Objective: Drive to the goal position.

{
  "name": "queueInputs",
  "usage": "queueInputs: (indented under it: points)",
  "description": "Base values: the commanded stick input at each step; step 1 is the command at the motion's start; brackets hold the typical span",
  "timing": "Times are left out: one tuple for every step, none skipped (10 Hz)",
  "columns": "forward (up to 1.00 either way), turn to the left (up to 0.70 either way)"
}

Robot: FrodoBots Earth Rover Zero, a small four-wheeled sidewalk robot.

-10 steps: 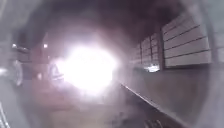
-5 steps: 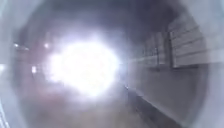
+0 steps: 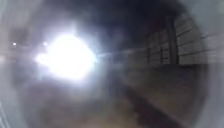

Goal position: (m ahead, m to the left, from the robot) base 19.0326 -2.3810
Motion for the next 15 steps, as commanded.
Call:
queueInputs:
  points:
    - [0.70, 0.00]
    - [0.70, 0.00]
    - [0.70, 0.00]
    - [0.70, 0.00]
    - [0.70, 0.00]
    - [0.70, 0.00]
    - [0.70, 0.00]
    - [0.70, 0.00]
    - [0.70, 0.00]
    - [0.70, 0.00]
    - [0.70, 0.00]
    - [0.70, 0.00]
    - [0.70, 0.00]
    - [0.70, 0.00]
    - [0.70, 0.00]
